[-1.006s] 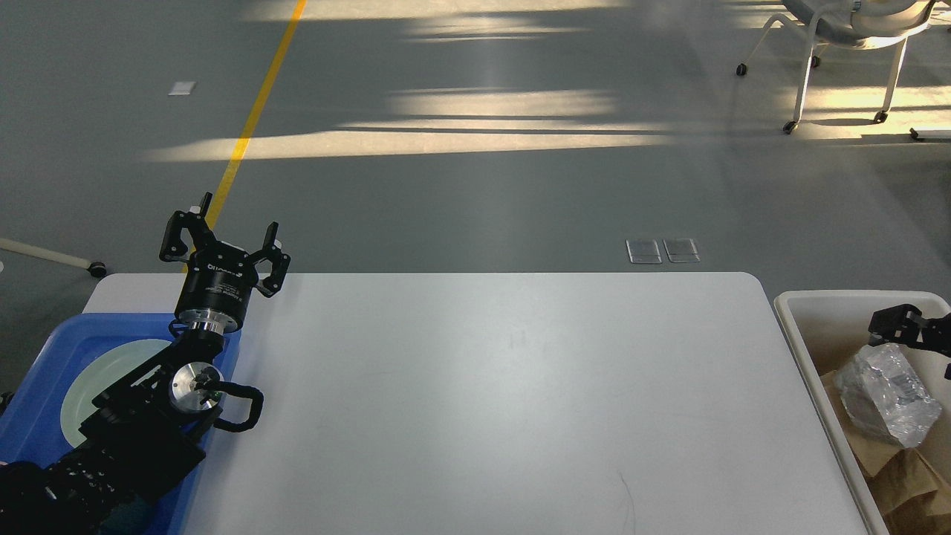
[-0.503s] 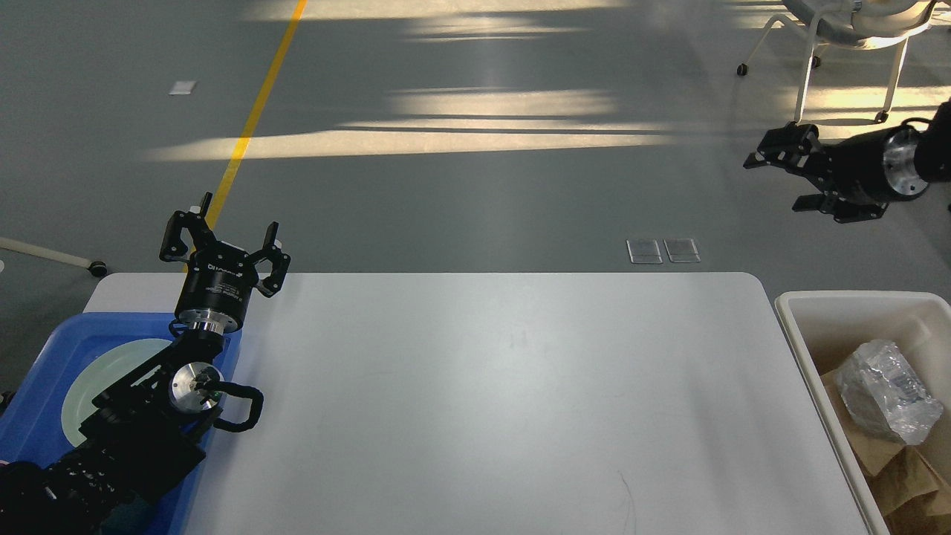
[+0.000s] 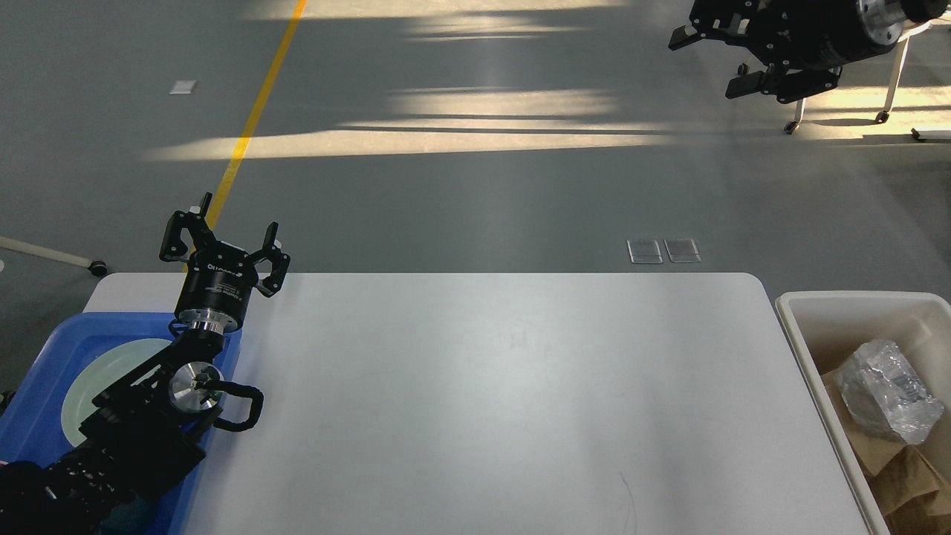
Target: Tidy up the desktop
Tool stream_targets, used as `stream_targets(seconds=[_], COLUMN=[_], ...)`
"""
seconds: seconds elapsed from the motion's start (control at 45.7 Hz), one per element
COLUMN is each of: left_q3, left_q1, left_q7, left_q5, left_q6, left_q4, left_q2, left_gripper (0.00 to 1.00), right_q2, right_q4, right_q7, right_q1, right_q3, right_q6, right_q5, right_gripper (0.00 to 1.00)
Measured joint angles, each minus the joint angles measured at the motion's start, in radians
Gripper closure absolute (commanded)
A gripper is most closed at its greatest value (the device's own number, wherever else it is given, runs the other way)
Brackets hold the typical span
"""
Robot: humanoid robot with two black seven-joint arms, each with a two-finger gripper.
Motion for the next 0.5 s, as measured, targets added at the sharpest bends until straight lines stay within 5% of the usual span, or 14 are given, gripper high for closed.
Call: stream_targets(seconds=[0.306,0.415,0.503], left_q3=[0.000,0.000,0.000], left_q1=[0.000,0.000,0.000], left_q7=[0.000,0.000,0.000], left_q5=[0.000,0.000,0.000], left_q6=[0.000,0.000,0.000], left_q4=[0.000,0.000,0.000], left_q2=[0.000,0.000,0.000], left_gripper=[0.04,0.04,0.04], right_q2=[0.012,0.050,0.079], right_q4=[-0.014,-0.021,-0.022], right_q7=[-0.034,-0.042,-0.043], right_q1=[0.258,0.252,0.204], right_q3=[-0.005,-0.005,-0.004], right_q6=[0.073,-0.018,-0.194], right_q5=[0.150,0.252,0.353], right_gripper=[0.00,0.00,0.00])
